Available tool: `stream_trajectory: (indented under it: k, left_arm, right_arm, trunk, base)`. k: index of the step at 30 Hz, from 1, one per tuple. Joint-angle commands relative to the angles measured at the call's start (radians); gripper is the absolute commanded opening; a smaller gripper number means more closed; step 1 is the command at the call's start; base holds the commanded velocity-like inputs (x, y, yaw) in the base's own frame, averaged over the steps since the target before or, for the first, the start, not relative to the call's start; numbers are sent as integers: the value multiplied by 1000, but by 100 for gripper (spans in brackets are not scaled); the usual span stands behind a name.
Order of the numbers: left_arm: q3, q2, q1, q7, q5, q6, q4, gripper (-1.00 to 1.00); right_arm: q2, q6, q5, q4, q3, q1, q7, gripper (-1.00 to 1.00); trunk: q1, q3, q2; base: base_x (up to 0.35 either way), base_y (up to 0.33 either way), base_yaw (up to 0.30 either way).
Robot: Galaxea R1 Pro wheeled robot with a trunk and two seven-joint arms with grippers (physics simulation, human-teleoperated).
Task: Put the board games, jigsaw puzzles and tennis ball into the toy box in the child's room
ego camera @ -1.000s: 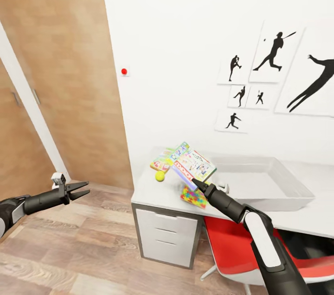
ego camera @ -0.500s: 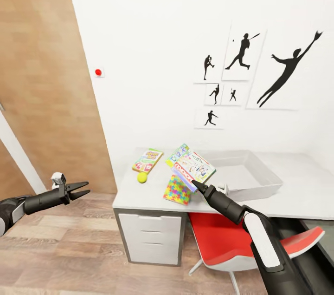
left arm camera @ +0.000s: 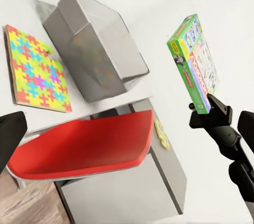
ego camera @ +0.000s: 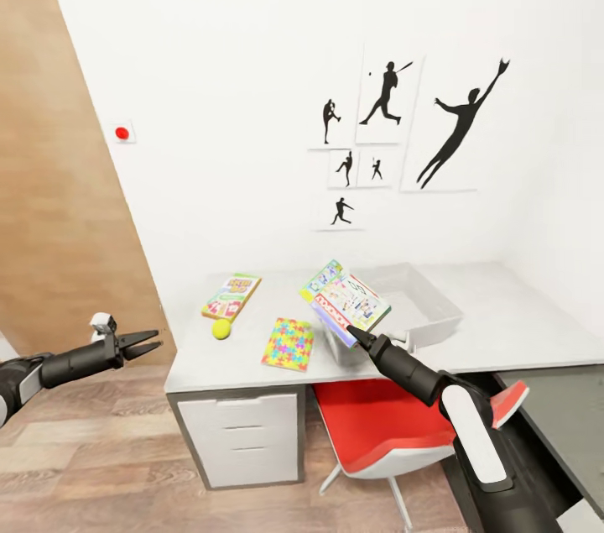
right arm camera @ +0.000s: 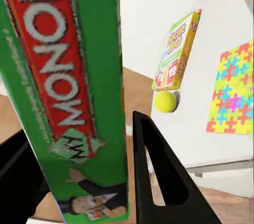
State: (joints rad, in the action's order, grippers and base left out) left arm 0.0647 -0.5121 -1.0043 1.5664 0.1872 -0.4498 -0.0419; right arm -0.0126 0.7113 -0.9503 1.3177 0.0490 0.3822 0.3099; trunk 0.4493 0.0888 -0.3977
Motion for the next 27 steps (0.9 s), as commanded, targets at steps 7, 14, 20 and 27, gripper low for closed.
stream_trajectory:
  k: [7, 14, 20, 27]
  left_arm:
    - [6, -2, 0, 4, -6, -4, 0, 100]
    - [6, -2, 0, 4, -6, -3, 0, 100]
    - [6, -2, 0, 4, -6, -3, 0, 100]
    - [6, -2, 0, 4, -6, -3, 0, 100]
  right_arm:
    - [0, 7, -5, -1, 2, 1, 3, -100]
    - [0, 5, -4, -2, 2, 1, 3, -100]
    - [0, 5, -4, -12, 2, 1, 3, -100]
    - [1, 5, -4, -13, 1, 1, 5, -100]
  trunk:
    - [1, 2, -2]
    - [1, 2, -2]
    - [1, 3, -2]
    - [1, 4, -2]
  base:
    - [5, -3, -276]
    - [8, 0, -272]
    - [62, 0, -227]
    - [84, 1, -65]
